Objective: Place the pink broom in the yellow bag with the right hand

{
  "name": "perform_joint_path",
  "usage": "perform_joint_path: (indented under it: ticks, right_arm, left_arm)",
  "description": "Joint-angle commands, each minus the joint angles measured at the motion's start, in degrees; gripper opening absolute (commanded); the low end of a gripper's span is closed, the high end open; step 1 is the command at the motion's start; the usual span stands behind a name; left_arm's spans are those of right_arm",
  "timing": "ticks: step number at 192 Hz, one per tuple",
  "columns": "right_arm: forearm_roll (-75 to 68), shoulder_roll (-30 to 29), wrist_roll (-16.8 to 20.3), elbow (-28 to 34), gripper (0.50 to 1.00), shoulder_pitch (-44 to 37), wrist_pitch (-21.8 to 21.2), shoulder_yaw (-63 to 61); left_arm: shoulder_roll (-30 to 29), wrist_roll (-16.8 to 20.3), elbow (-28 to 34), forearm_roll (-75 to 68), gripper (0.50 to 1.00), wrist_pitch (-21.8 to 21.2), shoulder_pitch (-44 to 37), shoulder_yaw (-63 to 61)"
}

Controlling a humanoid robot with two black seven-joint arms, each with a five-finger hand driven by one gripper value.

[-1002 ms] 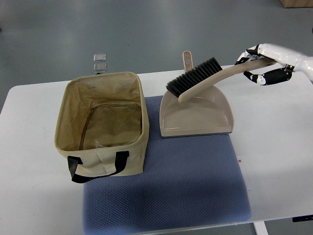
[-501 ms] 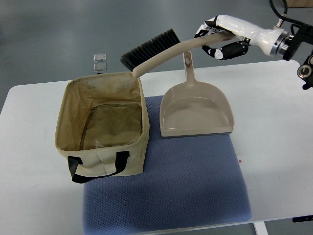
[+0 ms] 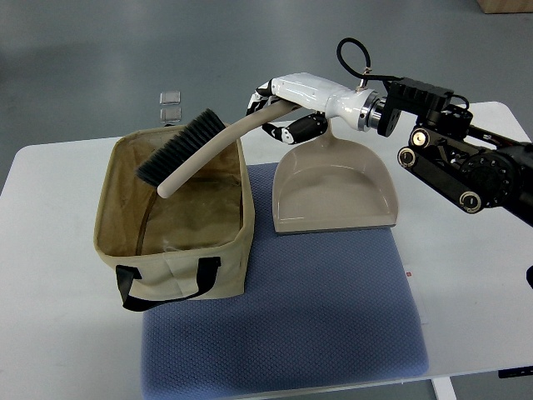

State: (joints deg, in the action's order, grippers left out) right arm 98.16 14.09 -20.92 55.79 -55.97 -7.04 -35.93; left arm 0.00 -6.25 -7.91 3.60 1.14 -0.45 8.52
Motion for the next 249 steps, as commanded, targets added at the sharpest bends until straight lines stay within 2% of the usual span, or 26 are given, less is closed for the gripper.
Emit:
perform_joint_path:
  ticks: [1,13,27,38,134,157,180,216,229,249]
  right_arm:
    - [0.4,-1.4,0.4,-0.1,0.560,-0.5,1.7,1.7]
    - [0.4,-2.1,0.4,0.0,0.574,-0.5,2.2,2.0]
    - [0.4,-2.2,0.4,0.1,0.654,-0.4,2.7,2.1]
    - [0.4,-2.2,0.4,0.2,0.672,-0.4,3.1,2.0]
    - [-0.9,-1.1,-0.2,0.4,0.744,-0.2,3.9,0.7]
    - [-2.5,-0.6,-0.4,0.2,0.748,0.3,3.9,-4.2]
    - [-10.3,-0.4,-0.4,-1.6,0.750,3.6,3.9,-8.5]
    - [-27.1,-0.3,-0.7,-7.8,0.756,8.5,4.1,-15.0]
    - [-35.8,-0.3,-2.6,-9.3,0.787,10.4,3.9,-17.2]
    - [-45.2,-0.3,-4.8,-11.1,0.795,12.3,3.8,-17.4]
  left_arm:
    - [0.0,0.0,0.0,0.0,1.000,0.0,0.0,0.0]
    - [0.0,0.0,0.0,0.0,1.000,0.0,0.0,0.0]
    - [0.0,0.0,0.0,0.0,1.000,0.0,0.0,0.0]
    - [0.0,0.0,0.0,0.0,1.000,0.0,0.0,0.0]
    - [0.0,0.0,0.0,0.0,1.000,0.0,0.0,0.0]
    - [0.0,0.0,0.0,0.0,1.000,0.0,0.0,0.0]
    - [0.0,0.0,0.0,0.0,1.000,0.0,0.0,0.0]
    - [0.0,0.0,0.0,0.0,1.000,0.0,0.0,0.0]
    - [0.0,0.0,0.0,0.0,1.000,0.0,0.0,0.0]
    - [0.0,0.0,0.0,0.0,1.000,0.0,0.0,0.0]
